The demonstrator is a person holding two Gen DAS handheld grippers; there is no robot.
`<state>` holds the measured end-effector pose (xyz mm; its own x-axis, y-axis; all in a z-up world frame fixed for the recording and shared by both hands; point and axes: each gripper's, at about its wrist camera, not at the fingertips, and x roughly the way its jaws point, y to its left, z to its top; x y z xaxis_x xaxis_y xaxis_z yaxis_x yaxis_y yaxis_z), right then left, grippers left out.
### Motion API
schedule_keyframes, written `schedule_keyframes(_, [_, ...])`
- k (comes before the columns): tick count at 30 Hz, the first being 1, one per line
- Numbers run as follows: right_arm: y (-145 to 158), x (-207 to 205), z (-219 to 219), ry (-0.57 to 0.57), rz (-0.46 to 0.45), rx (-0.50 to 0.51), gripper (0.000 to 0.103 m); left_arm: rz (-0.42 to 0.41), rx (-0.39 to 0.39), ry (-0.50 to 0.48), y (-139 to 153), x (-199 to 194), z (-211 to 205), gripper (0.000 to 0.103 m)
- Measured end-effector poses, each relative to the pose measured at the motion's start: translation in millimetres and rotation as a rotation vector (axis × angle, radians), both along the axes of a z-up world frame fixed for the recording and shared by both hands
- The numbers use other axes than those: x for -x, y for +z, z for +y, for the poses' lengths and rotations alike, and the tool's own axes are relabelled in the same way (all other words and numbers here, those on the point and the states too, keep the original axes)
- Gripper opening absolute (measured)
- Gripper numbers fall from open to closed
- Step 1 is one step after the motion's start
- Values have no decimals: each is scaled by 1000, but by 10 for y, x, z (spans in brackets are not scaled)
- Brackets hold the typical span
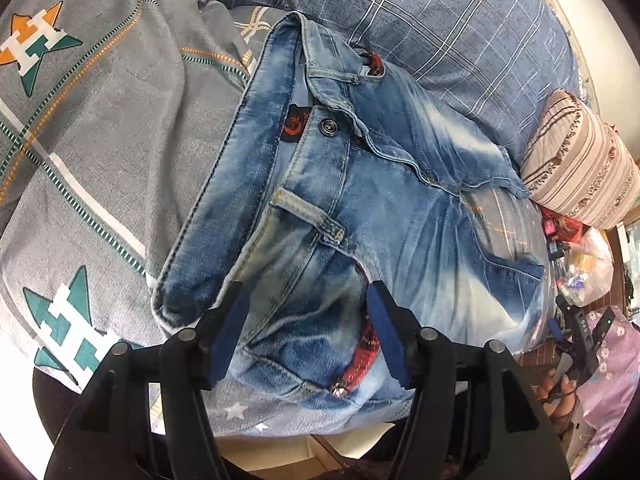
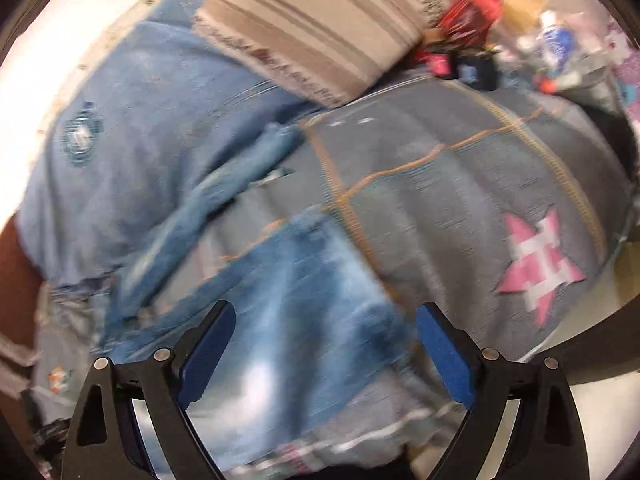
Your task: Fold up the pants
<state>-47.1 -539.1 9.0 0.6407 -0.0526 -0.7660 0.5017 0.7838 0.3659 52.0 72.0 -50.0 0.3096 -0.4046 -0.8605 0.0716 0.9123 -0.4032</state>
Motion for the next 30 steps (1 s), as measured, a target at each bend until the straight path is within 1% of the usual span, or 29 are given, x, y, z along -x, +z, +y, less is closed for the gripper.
schedule_keyframes(2, [-62,-128,-23,-28,45,85,94,-2,-4,1,-7,-40,-47,63])
schedule_keyframes(3, [-124,-195,-51,-19,69,88,93,-2,-6,0,-22,-52,-53,66])
schedule_keyframes(4, [-195,-266,-67,-7,100,83,90,5,-11,3,-42,-65,-53,66])
schedule_keyframes(6, [-292,-346,1,46,130,87,27,21,-5,17,-59,-82,-35,66])
schedule_keyframes(7, [-288,-407,60,108,142,92,6,15,-3,19,-41,-77,-27,66])
schedule_keyframes(8, [-237,-387,86,114,129,119,6,7,-9,18,-27,-78,-26,66])
schedule_keyframes(10, [46,-273,89,102,43,214,5,-13,-38,17,-20,-86,-34,66])
schedule_keyframes(11, [177,-183,45,64,5,250,5,-21,-69,18,-45,-94,-52,66])
schedule_keyframes(12, [231,-116,-11,27,-13,267,6,-24,-98,18,-83,-105,-70,66])
schedule_keyframes(13, [202,-84,-86,1,2,271,7,-13,-142,16,-164,-126,-96,66])
schedule_keyframes(14, [87,-99,-160,-21,62,274,4,4,-165,11,-237,-146,-113,66])
schedule_keyframes(15, [-51,-120,-219,-44,134,290,1,5,-178,6,-283,-148,-117,66])
schedule_keyframes(16, [-251,-139,-303,-64,228,287,0,-11,-177,0,-258,-129,-112,66])
schedule_keyframes(17, [-342,-105,-367,-74,268,251,1,-20,-163,-15,-206,-108,-92,66])
schedule_keyframes(18, [-415,-55,-441,-95,290,191,2,-31,-137,-28,-142,-96,-55,66])
schedule_keyframes(19, [-409,14,-482,-112,262,141,6,-58,-112,-24,-41,-88,14,66])
schedule_keyframes(21, [-257,102,-469,-102,168,117,12,-113,-94,9,145,-128,116,66])
schedule_keyframes(22, [-176,90,-431,-71,140,109,32,-137,-86,18,239,-184,143,68])
schedule_keyframes(23, [-100,49,-388,-36,109,97,60,-149,-81,15,298,-254,142,71])
schedule_keyframes(24, [-42,7,-347,-8,75,89,70,-156,-75,6,327,-327,127,77])
schedule_keyframes(25, [18,-58,-279,19,37,81,75,-157,-67,-6,332,-422,86,80])
schedule_keyframes(27, [70,-213,-225,70,-9,58,75,-122,-40,-49,258,-581,12,80])
schedule_keyframes(28, [57,-329,-225,92,-16,40,74,-85,-26,-70,193,-651,-43,80])
schedule_keyframes(30, [-4,-541,-246,103,-3,23,74,-37,-3,-126,85,-733,-177,80])
